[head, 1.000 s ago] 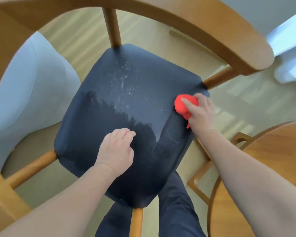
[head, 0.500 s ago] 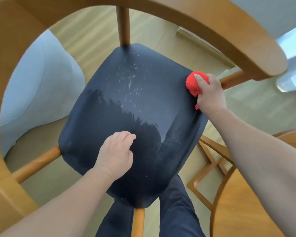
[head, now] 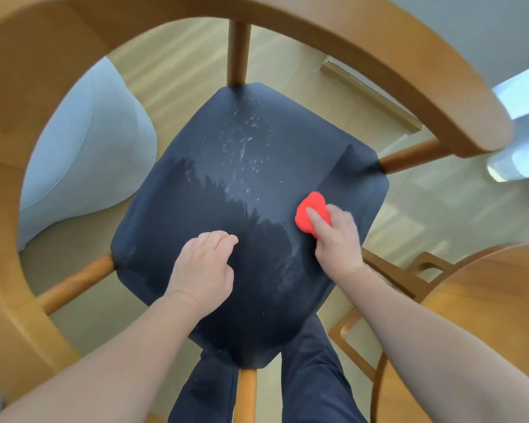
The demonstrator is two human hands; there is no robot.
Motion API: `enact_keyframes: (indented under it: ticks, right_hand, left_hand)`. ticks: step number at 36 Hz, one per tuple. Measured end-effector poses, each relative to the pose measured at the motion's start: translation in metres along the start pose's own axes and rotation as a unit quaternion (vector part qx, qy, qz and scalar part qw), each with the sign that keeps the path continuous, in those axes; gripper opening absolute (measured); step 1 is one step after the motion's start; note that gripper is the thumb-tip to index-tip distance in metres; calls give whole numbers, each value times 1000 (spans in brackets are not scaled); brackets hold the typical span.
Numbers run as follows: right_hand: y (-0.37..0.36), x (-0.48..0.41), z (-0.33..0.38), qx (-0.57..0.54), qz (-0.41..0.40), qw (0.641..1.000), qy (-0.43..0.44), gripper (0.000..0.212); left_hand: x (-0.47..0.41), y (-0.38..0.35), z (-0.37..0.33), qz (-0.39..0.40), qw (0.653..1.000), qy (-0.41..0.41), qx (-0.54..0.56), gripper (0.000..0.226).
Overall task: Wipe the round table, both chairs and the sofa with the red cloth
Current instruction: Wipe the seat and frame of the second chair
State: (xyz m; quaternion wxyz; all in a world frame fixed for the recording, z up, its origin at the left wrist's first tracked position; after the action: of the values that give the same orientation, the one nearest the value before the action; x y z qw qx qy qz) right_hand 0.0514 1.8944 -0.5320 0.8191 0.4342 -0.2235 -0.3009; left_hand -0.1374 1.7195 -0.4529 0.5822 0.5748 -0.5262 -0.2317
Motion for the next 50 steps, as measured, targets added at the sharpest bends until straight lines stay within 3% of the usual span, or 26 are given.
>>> enact_keyframes:
  ticks: [4, 11, 21, 26, 30, 35, 40, 46, 50]
  right_hand:
    - [-17, 31, 30, 8, 44, 996, 80, 56]
    - [-2, 45, 46, 80, 188, 974, 98, 56]
    - [-5, 28, 30, 105, 164, 944, 268, 43]
    - [-11, 13, 24, 121, 136, 935, 305, 58]
    - [-12, -5, 17, 126, 148, 918, 347, 52]
    - [-2, -59, 3, 134, 40, 961, 240, 45]
    - [3, -95, -13, 136, 12, 952, 272, 42]
    - [10, -135, -25, 119, -99, 985, 79, 36]
    - [9, -143, -27, 117, -102, 984, 83, 35]
  left_hand:
    - [-2, 2, 3, -5, 1000, -2, -7, 45]
    - [2, 0, 10, -19, 1000, -11, -14, 45]
    - [9, -4, 16, -18, 1000, 0, -11, 46]
    - [8, -2, 18, -11, 1000, -6, -12, 45]
    - [7, -1, 21, -16, 1000, 2, -18, 45]
    - [4, -1, 23, -16, 1000, 14, -20, 45]
    - [1, -2, 26, -14, 999, 29, -23, 45]
    - [-3, -3, 30, -15, 999, 37, -26, 45]
    - [-3, -3, 36, -26, 998, 48, -28, 45]
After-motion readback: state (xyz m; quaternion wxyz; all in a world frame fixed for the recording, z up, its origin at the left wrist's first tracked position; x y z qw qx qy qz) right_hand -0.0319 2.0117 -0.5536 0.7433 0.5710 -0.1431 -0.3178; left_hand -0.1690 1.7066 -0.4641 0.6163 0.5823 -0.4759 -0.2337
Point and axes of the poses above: each hand's wrist, its own x-axis away from the middle knuckle, its own y-axis out of the back of the hand, z = x × y, the point moved 1 cm from there along -x, towards the middle knuckle, and after that the axes turned 7 degrees about -x, right-handed, at the moved point
